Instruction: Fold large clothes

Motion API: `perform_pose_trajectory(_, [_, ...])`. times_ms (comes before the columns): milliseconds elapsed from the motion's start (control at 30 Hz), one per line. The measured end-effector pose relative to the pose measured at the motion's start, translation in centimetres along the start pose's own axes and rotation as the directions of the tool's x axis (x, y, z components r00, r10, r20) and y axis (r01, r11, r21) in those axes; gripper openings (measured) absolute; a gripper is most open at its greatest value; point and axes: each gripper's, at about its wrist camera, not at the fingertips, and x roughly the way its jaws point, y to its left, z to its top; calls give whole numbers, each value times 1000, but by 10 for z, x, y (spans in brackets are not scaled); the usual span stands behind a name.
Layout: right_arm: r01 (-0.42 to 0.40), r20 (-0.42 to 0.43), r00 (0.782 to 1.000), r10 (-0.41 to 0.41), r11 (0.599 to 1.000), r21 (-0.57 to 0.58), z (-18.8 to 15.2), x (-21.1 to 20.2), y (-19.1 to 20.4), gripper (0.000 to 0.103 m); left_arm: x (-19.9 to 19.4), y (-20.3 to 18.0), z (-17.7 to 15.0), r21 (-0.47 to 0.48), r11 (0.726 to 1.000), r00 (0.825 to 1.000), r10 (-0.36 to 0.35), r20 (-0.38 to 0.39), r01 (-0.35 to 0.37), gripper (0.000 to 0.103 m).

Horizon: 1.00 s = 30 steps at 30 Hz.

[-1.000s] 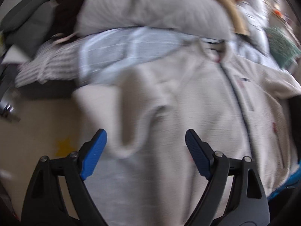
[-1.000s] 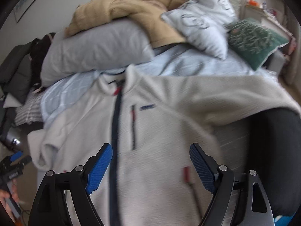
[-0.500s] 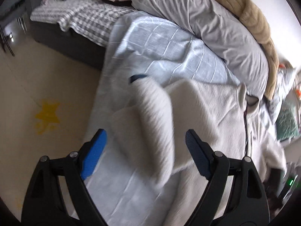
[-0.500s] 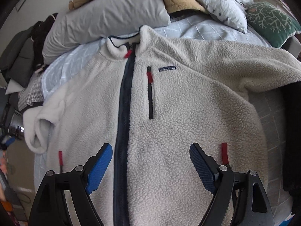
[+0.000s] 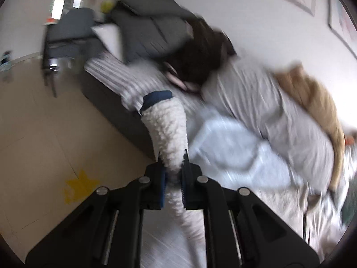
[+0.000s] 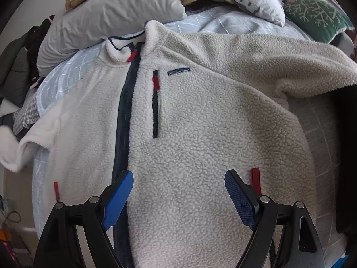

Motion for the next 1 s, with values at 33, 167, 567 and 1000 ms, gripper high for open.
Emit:
perform_pose_trajectory(33, [-5,-3,1000,5,1000,5,-1,0,-1,86,0,16,3,-27,1000,999,14,35,-13,12])
perform_pose_trajectory(167, [-31,-15,999,32,999,24,-5,0,-2,86,26,71,-1,-75,990,989,127,76,-122,12])
perform_pose_trajectory(567, [-8,-20,1000,8,1000,27,-8,-3,-11,86,70,72,-15,-96,958,963,266,-45,-269,82])
perform_pose_trajectory(1000, [-22,48,999,18,996,81,4,-51,-47,86,37,-55,-85,130,990,945,85,-316,-46,83])
